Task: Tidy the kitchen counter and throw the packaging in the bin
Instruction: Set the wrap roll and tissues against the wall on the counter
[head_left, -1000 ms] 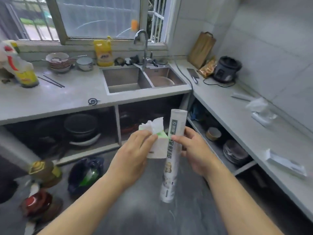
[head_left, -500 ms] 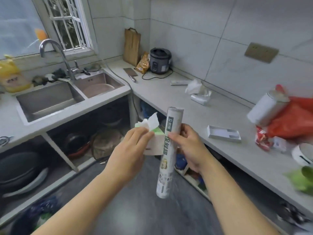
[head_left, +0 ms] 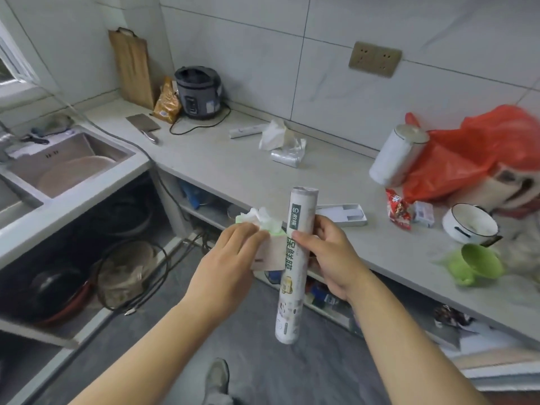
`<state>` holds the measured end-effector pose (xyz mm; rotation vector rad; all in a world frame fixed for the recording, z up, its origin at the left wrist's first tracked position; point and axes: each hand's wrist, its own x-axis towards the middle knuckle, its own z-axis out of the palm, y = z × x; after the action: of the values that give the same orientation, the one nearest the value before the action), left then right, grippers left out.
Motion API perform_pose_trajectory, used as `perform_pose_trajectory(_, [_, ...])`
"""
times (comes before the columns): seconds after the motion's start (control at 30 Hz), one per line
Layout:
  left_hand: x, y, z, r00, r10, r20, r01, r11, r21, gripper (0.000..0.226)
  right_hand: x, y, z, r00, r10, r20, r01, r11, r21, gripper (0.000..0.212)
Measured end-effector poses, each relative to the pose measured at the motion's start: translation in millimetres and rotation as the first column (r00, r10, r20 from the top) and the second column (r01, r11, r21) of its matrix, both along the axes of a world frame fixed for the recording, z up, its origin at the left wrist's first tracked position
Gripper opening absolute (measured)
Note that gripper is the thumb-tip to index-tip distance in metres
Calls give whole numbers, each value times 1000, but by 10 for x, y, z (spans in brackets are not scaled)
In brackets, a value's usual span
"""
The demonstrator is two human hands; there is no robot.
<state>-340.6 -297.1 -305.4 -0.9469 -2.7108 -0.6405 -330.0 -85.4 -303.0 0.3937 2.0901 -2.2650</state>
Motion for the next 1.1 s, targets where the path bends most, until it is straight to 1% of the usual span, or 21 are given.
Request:
perform_pose_trajectory(0.2, [-656,-108,-78,992,-127,1,127,989,73,76,-461,-121,73,997,-69,31,68,997,44,24])
perform_pose_trajectory(0.33, [-1049,-158,-38,989,-147,11,145,985,92,79,-735,-196,122,990,-141,18,139,988,67,34])
perform_pose_trajectory(0.43, [-1234,-122,-50,981,-194,4,193,976,96,79,-826,-179,115,979,-204,9,203,977,73,39])
perform_pose_trajectory(0.6, [-1418,3,-134,970,-244,-2,243,964,108,77,-898,-70,60,963,-268,28,266,962,63,33])
perform_pose_trajectory(0.8, [-1614,274,-208,964,-264,35,261,962,85,76,-1021,211,-72,957,-285,52,282,958,59,34])
perform_pose_trajectory(1.0, [-1830,677,-295,967,-250,49,251,968,0,73,-1210,702,-312,953,-296,65,297,955,-8,33])
perform_pose_trajectory(1.1, [-1957,928,-329,967,-250,56,252,967,-25,73,-1361,983,-368,945,-320,63,322,947,-16,31])
